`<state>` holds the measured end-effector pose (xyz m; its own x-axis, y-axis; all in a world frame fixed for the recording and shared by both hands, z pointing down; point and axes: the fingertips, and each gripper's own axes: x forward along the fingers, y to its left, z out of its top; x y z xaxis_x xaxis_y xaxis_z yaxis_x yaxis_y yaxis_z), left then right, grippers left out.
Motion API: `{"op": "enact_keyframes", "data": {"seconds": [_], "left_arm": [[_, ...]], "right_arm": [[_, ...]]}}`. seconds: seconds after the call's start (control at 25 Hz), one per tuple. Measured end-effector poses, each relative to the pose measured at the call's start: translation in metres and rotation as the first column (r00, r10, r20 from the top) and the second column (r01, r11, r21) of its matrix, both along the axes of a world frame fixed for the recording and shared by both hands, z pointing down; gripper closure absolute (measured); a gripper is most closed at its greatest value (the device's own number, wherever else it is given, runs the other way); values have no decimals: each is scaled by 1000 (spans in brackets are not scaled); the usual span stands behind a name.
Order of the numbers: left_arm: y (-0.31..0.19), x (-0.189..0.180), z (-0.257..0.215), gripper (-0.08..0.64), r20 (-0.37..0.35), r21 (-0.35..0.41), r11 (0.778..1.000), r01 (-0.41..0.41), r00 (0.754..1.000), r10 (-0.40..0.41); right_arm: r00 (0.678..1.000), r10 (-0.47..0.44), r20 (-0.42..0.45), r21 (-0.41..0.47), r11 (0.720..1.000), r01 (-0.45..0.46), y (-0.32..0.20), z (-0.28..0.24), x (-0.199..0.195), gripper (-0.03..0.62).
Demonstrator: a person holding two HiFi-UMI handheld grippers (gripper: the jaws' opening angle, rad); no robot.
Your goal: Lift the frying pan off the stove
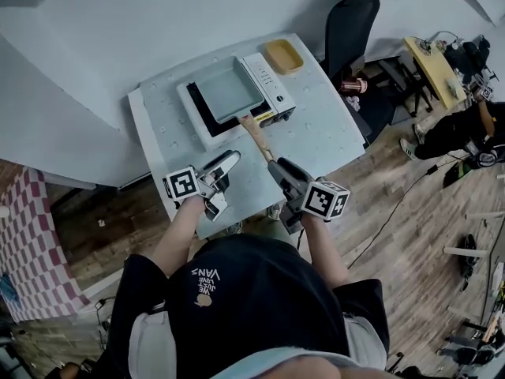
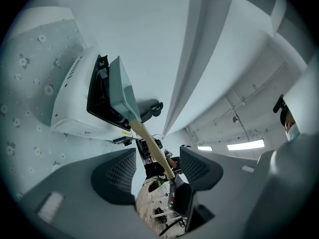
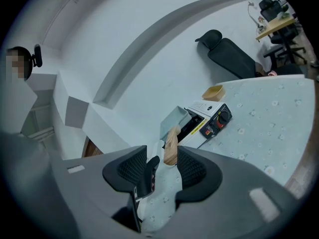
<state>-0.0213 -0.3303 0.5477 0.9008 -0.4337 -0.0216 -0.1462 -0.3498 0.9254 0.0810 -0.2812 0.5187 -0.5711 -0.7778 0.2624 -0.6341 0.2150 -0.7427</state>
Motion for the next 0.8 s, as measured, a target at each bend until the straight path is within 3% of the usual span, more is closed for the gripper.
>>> {"op": "enact_keyframes", "data": {"seconds": [0.28,0.6,0.8], "left_arm": [[-32,17,5,284,-12,-44,996,76,997,-76],[-63,34,11,273,-7,-60,992,108,994,-108],[-70,46,23,273,-35,-205,970,128,990,-137]], "right_arm": [[987,-161,20,-61,985,161,-22,12,-1,411],[940,-322,111,-117,935,335,-39,21,-13,411],[905,-387,175,-155,897,414,-38,29,-20,411]]}}
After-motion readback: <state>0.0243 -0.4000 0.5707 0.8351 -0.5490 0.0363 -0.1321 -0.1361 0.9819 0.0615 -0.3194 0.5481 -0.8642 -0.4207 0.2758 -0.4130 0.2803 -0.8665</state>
